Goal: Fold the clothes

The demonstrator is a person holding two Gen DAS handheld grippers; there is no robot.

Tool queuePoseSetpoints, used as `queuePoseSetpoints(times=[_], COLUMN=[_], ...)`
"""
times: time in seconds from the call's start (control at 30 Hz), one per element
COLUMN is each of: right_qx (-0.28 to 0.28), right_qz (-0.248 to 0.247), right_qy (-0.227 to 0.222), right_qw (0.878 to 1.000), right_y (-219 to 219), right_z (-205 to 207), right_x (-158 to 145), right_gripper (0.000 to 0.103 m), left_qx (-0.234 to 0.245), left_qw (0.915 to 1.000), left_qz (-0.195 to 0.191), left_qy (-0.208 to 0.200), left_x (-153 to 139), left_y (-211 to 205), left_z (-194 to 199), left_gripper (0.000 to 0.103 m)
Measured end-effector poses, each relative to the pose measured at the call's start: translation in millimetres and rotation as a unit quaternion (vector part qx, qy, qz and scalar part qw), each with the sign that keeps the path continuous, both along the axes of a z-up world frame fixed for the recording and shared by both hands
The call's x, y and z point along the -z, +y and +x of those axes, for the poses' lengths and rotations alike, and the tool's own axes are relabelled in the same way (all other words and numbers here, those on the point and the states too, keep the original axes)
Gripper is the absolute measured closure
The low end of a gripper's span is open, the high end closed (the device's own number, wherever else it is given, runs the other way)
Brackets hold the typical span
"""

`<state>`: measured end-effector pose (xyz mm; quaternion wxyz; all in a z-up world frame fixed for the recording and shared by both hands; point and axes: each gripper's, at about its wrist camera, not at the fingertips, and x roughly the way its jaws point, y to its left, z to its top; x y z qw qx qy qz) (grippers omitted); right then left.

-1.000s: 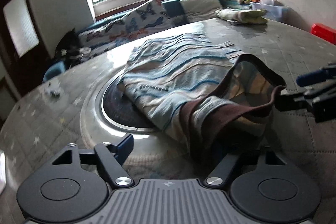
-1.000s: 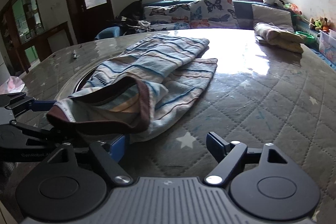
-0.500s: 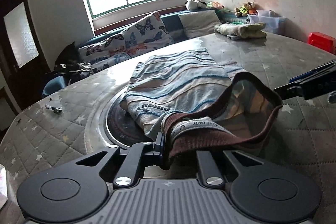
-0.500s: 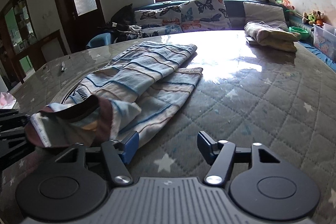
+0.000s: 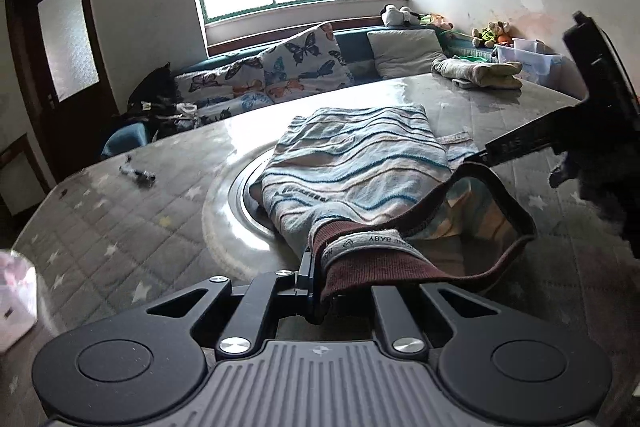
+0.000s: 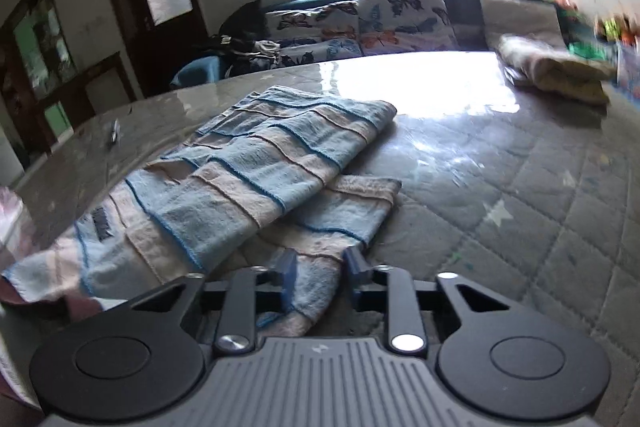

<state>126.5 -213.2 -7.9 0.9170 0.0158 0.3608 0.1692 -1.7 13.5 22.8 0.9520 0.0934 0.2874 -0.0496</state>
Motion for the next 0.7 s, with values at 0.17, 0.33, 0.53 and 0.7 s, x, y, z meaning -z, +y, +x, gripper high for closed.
queuePoseSetpoints(times=[0.17, 0.33, 0.53, 0.7], right_qx=[0.013, 0.05, 0.081, 0.132], right_qz=[0.0, -0.049, -0.07, -0.1], right_qy=[-0.032, -0.072, -0.028, -0.037], right_qw=[0.999, 0.995, 0.994, 0.985], right_y=[-9, -25, -48, -64], right_z=[-18, -47, -47, -48], right_x=[-13, -30, -15, -19], right_gripper=[0.1, 0.1, 0.099, 0.099], left_qx=[0.006, 0.019, 0.039, 0.046], left_qw=[0.9998, 0.9995, 0.9992, 0.9988], left_qz=[-0.003, -0.002, 0.005, 0.005], left_qy=[0.019, 0.023, 0.0, -0.017], left_x=[1, -1, -15, -27], left_y=[2, 2, 14, 26], left_z=[-8, -6, -10, -6], left_gripper=[0.091, 0.082, 0.044, 0.043])
